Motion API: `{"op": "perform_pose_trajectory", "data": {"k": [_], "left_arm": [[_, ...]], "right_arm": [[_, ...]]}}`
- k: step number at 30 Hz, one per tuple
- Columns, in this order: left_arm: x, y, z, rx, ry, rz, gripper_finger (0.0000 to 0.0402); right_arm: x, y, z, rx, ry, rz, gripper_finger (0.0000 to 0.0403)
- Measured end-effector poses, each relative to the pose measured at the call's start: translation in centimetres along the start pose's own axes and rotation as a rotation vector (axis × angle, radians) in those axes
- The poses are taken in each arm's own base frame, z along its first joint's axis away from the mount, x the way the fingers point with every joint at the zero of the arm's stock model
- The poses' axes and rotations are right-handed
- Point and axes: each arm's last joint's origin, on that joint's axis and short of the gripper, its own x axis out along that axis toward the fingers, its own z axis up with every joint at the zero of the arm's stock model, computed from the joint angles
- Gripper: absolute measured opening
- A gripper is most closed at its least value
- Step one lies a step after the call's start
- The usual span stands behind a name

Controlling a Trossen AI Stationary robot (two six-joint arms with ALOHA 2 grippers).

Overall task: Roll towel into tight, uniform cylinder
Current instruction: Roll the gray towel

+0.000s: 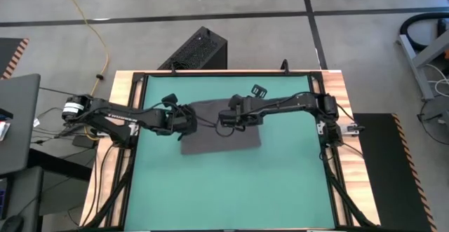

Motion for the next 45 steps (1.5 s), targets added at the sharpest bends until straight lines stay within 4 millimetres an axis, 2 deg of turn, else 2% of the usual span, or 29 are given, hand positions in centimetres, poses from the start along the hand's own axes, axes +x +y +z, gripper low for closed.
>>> {"op": "perform_pose_trajectory", "data": {"k": [8,19,29,33,39,45], "left_arm": [[0.4,0.3,-0.1,-0.023,0.026,-0.025,0.0000],[0.4,0.1,-0.1,-0.054,0.043,-0.099,0.0000],[0.6,0.1,-0.2,-0.051,0.050,-0.092,0.0006],[1.1,-0.4,-0.3,-0.013,0.068,-0.092,0.0035],[2.5,-1.8,-0.7,0.086,0.114,-0.061,0.0109],[3.3,-2.6,-0.6,0.040,0.106,-0.021,0.0171]], "right_arm": [[0.8,-0.1,1.0,0.002,-0.016,0.070,0.0017],[1.6,-0.4,1.3,0.015,0.023,0.134,0.0017],[2.1,-0.8,1.4,0.027,0.052,0.169,0.0026],[2.1,-0.7,1.5,0.040,0.045,0.184,0.0043],[2.2,-0.7,1.6,0.048,0.039,0.184,0.0101],[3.0,-1.4,1.8,0.078,0.055,0.174,0.0153]]}}
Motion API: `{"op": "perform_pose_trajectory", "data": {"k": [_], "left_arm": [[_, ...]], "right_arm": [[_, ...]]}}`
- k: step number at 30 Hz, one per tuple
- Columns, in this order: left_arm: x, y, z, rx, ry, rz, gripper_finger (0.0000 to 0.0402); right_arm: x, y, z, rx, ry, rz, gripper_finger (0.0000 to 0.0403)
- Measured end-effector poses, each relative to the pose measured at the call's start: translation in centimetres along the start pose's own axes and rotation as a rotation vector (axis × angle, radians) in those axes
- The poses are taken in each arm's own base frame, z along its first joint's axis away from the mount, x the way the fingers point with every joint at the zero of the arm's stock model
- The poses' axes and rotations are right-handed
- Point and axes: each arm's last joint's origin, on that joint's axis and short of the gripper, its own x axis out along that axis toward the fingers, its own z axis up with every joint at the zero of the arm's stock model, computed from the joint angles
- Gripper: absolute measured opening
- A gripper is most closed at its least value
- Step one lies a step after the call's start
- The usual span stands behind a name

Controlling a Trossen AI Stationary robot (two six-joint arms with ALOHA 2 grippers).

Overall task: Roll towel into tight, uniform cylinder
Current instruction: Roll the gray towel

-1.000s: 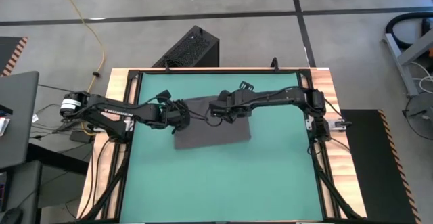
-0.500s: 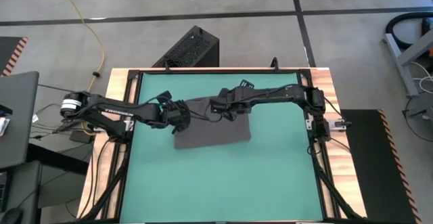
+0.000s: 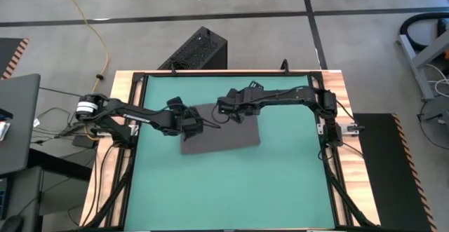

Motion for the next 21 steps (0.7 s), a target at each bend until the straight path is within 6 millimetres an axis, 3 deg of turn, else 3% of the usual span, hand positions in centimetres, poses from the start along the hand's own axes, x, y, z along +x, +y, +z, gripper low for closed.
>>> {"op": "perform_pose_trajectory", "data": {"k": [6,10,15,18,21], "left_arm": [[-1.1,0.8,0.2,-0.055,-0.032,-0.045,0.0180],[-3.2,1.7,0.5,-0.090,-0.105,-0.107,0.0180],[-7.3,3.9,0.4,-0.165,-0.261,-0.201,0.0181],[-10.2,5.5,-0.2,-0.221,-0.368,-0.375,0.0181],[-13.0,7.2,-0.8,-0.299,-0.488,-0.622,0.0181]], "right_arm": [[0.7,-0.9,0.2,0.033,0.025,-0.016,0.0175],[0.1,-0.9,-0.3,-0.012,0.032,-0.018,0.0172],[-3.3,-1.0,-1.6,-0.126,-0.015,0.010,0.0168],[-6.1,-1.6,-3.5,-0.125,-0.070,0.045,0.0168],[-8.4,-2.6,-6.2,-0.005,-0.137,0.114,0.0168]]}}
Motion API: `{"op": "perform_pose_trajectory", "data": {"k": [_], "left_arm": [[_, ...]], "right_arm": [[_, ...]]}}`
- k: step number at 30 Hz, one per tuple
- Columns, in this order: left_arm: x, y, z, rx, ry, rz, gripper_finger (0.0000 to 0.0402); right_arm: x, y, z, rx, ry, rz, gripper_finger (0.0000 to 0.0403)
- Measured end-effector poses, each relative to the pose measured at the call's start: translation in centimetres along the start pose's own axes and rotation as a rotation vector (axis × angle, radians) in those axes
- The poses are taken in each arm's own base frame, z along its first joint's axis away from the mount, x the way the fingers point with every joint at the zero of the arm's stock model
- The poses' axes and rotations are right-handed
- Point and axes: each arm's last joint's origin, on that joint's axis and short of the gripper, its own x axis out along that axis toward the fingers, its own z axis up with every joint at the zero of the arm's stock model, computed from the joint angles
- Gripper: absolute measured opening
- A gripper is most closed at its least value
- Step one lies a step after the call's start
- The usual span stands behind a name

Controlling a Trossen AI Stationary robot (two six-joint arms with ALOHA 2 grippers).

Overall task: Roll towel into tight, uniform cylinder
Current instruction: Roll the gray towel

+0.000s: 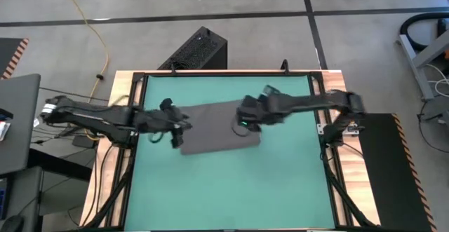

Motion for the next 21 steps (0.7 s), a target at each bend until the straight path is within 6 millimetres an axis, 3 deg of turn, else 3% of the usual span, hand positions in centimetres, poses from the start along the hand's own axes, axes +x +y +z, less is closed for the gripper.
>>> {"op": "perform_pose_trajectory", "data": {"k": [4,10,14,21], "left_arm": [[-2.6,0.1,0.7,-0.100,-0.090,-0.128,0.0181],[-2.7,0.9,-2.0,-0.296,0.047,0.150,0.0181],[-2.0,0.9,-4.1,-0.419,0.047,0.158,0.0181],[1.1,3.4,-9.7,-0.532,0.094,0.389,0.0181]], "right_arm": [[-0.6,0.3,-2.4,0.148,-0.071,0.199,0.0168],[0.6,2.5,-5.1,0.115,-0.071,0.272,0.0169],[0.4,3.3,-6.7,0.074,-0.045,0.228,0.0169],[-1.0,4.0,-7.3,0.048,-0.140,0.185,0.0169]]}}
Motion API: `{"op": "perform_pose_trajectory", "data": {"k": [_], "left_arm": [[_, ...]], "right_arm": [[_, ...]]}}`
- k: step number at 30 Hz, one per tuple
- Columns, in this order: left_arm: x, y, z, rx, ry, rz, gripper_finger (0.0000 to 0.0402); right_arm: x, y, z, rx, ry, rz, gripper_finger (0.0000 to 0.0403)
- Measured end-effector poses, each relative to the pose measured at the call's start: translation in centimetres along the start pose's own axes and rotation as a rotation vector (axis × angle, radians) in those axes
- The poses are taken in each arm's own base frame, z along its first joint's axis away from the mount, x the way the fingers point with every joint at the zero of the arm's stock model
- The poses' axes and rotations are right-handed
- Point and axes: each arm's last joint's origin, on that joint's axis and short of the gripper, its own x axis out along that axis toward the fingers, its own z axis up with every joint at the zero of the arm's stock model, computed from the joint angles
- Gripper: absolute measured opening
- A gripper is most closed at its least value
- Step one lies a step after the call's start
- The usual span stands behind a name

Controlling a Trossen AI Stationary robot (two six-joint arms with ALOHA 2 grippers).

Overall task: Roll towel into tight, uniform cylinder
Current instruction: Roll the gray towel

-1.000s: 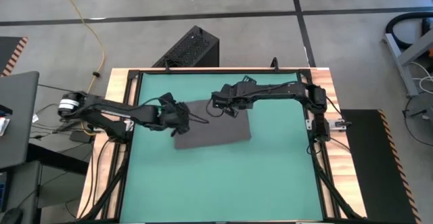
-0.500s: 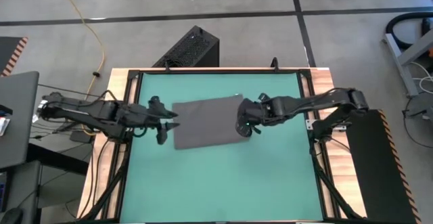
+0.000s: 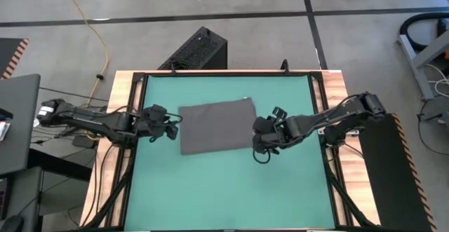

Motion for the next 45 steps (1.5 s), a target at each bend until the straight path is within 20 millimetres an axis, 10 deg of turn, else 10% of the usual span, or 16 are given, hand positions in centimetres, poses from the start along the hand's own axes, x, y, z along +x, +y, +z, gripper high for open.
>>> {"op": "perform_pose_trajectory", "data": {"k": [15,45], "left_arm": [[5.4,3.9,0.6,-0.275,0.095,0.010,0.0181],[11.6,4.4,0.8,-0.402,0.214,-0.062,0.0252]], "right_arm": [[-1.3,1.1,-0.7,-0.061,-0.054,0.014,0.0169],[-2.1,2.0,-1.2,-0.087,-0.079,0.047,0.0160]]}}
